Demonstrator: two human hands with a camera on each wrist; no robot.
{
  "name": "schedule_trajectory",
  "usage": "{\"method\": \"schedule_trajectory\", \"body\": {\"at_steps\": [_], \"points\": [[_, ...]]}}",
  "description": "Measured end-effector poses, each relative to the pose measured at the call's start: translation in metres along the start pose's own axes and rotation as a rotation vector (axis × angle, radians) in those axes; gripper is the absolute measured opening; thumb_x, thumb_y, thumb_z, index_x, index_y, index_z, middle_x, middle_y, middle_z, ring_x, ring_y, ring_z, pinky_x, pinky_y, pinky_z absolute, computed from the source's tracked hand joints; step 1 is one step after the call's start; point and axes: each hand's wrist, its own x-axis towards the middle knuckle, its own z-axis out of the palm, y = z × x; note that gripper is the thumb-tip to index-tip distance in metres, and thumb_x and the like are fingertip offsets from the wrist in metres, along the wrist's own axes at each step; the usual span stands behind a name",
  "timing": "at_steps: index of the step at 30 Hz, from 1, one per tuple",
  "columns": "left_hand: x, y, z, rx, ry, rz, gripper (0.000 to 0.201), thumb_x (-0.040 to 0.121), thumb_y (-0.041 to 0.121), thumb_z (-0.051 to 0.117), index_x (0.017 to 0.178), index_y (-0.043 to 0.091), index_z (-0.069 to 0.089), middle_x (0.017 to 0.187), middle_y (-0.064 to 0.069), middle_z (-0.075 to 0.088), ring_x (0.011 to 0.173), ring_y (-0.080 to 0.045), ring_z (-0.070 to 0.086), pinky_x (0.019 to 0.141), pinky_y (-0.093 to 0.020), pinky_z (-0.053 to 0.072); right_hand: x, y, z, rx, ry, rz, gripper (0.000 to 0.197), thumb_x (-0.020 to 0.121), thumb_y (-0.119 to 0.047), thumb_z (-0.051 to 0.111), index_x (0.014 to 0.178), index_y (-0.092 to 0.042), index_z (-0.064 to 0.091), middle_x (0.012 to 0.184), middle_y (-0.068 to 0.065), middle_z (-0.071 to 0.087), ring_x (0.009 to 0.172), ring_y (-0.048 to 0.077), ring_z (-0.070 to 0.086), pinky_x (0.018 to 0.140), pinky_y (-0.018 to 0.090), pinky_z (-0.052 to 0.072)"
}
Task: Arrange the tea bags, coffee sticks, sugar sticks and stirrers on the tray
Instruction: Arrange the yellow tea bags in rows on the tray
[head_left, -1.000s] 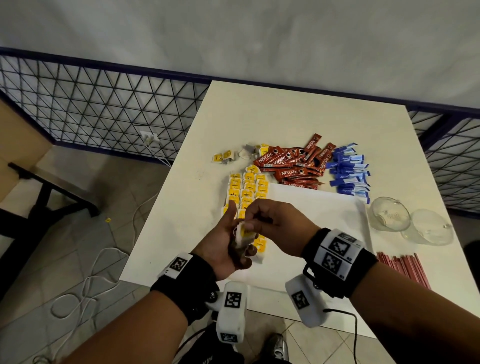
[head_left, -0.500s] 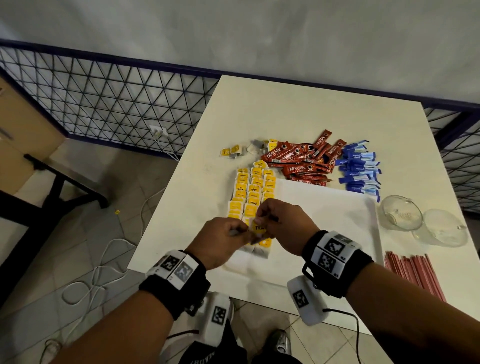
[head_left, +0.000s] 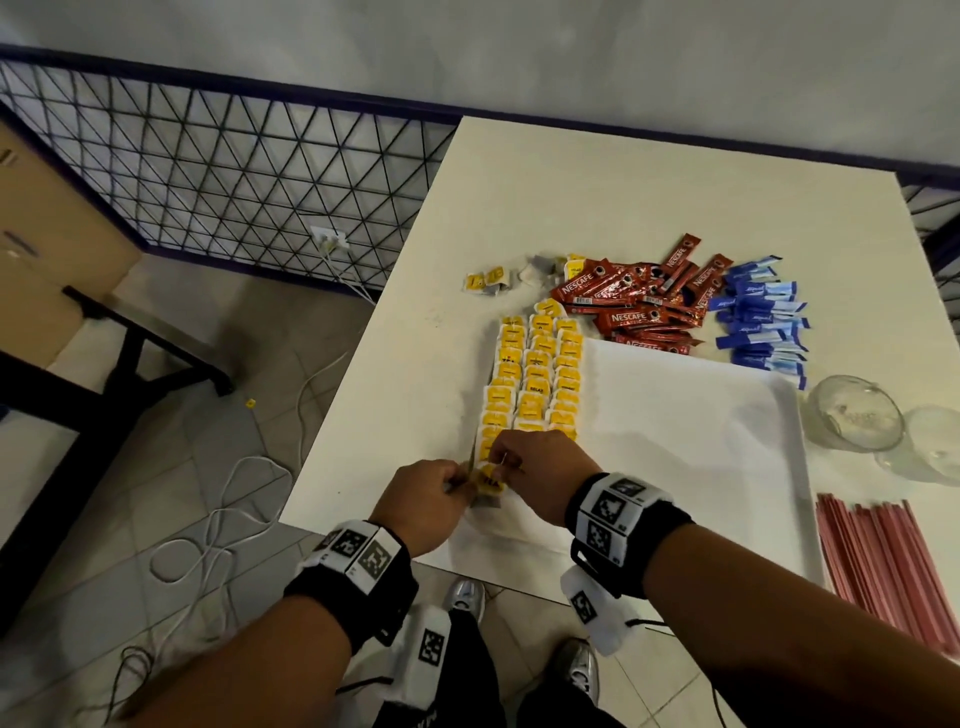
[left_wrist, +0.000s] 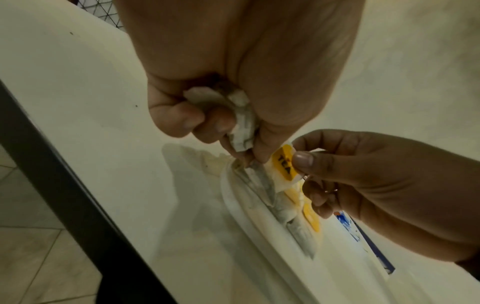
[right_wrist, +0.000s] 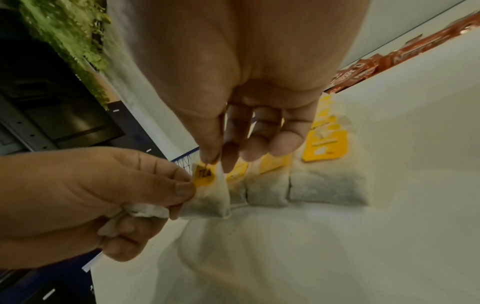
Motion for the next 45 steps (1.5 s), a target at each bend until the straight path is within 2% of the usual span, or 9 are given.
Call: {"method": "schedule_trajectory", "body": {"at_steps": [8, 12, 16, 26, 29, 32, 34, 36, 45], "points": [[0.01, 0.001, 0.002, 0.242, 0.041, 0.061, 0.018, 0.09, 0.035, 0.056, 0.1, 0.023, 0.066, 0.105, -0.002, 0.063, 0.097, -0.028, 0.063, 0.077, -0.034, 0.049, 0.022, -0.003, 0.009, -0.151, 0.048, 0.087, 0.019, 0.093, -0.019, 0.046, 0.106, -0.021, 0.06, 0.108, 0.005, 0.059, 0.1, 0.028, 0.056, 0.077, 0.031, 0.044], [0.006, 0.001, 0.003, 0.464, -0.003, 0.268, 0.028, 0.095, 0.035, 0.046, 0.121, 0.031, 0.056, 0.113, 0.0, 0.051, 0.098, -0.027, 0.059, 0.076, -0.036, 0.047, 0.025, -0.005, 0.009, -0.127, 0.058, 0.103, 0.019, 0.091, -0.019, 0.047, 0.105, -0.02, 0.06, 0.109, 0.005, 0.056, 0.099, 0.029, 0.055, 0.08, 0.034, 0.046], [0.012, -0.003, 0.007, 0.603, -0.07, 0.297, 0.035, 0.098, 0.037, 0.041, 0.132, 0.032, 0.048, 0.115, -0.003, 0.049, 0.101, -0.029, 0.058, 0.074, -0.036, 0.044, 0.012, 0.006, 0.001, -0.094, 0.167, 0.064, 0.011, 0.087, -0.025, 0.057, 0.097, -0.023, 0.06, 0.098, -0.002, 0.052, 0.093, 0.024, 0.055, 0.078, 0.033, 0.046], [0.015, -0.002, 0.011, 0.564, -0.021, 0.287, 0.037, 0.098, 0.045, 0.04, 0.132, 0.036, 0.05, 0.118, 0.001, 0.051, 0.104, -0.025, 0.057, 0.077, -0.034, 0.045, -0.026, 0.042, 0.007, -0.291, 0.162, 0.039, 0.015, 0.08, -0.031, 0.06, 0.094, -0.027, 0.064, 0.101, -0.005, 0.058, 0.091, 0.024, 0.06, 0.067, 0.03, 0.048], [0.012, 0.0, 0.006, 0.398, 0.026, 0.289, 0.041, 0.094, 0.052, 0.046, 0.132, 0.037, 0.051, 0.111, 0.003, 0.056, 0.1, -0.02, 0.06, 0.078, -0.031, 0.047, -0.029, 0.044, 0.003, -0.28, 0.148, 0.046, 0.016, 0.082, -0.032, 0.059, 0.096, -0.027, 0.064, 0.102, -0.005, 0.057, 0.092, 0.023, 0.059, 0.069, 0.029, 0.046], [0.006, 0.01, 0.0, -0.274, 0.034, 0.2, 0.056, 0.085, 0.063, 0.052, 0.132, 0.032, 0.053, 0.084, 0.003, 0.063, 0.066, -0.004, 0.059, 0.065, -0.025, 0.047, -0.029, 0.036, -0.006, -0.102, 0.254, -0.033, 0.014, 0.084, -0.032, 0.063, 0.095, -0.025, 0.069, 0.095, -0.005, 0.059, 0.076, 0.013, 0.056, 0.07, 0.028, 0.046], [0.004, 0.022, -0.004, -0.83, -0.131, 0.01, 0.075, 0.076, 0.085, 0.034, 0.134, 0.039, 0.046, 0.08, -0.009, 0.061, 0.053, -0.014, 0.047, 0.052, -0.027, 0.038, -0.026, 0.024, -0.016, 0.035, 0.287, -0.111, 0.013, 0.088, -0.029, 0.063, 0.096, -0.022, 0.071, 0.091, -0.009, 0.06, 0.066, -0.002, 0.049, 0.069, 0.015, 0.039], [0.005, 0.033, -0.007, -1.103, -0.242, -0.12, 0.081, 0.066, 0.085, 0.021, 0.133, 0.043, 0.039, 0.08, -0.016, 0.061, 0.055, -0.022, 0.042, 0.048, -0.027, 0.033, -0.023, 0.012, -0.026, 0.083, 0.252, -0.168, 0.017, 0.092, -0.027, 0.059, 0.103, -0.022, 0.071, 0.092, -0.011, 0.059, 0.07, -0.006, 0.047, 0.068, 0.004, 0.033], [0.004, 0.055, -0.008, -1.095, -0.295, -0.022, 0.091, 0.068, 0.077, 0.016, 0.15, 0.036, 0.022, 0.072, -0.009, 0.061, 0.056, -0.021, 0.038, 0.048, -0.026, 0.032, -0.025, 0.002, -0.044, 0.015, 0.159, -0.264, 0.027, 0.088, -0.028, 0.064, 0.115, -0.025, 0.066, 0.096, -0.007, 0.058, 0.073, -0.012, 0.041, 0.068, 0.003, 0.029]]}}
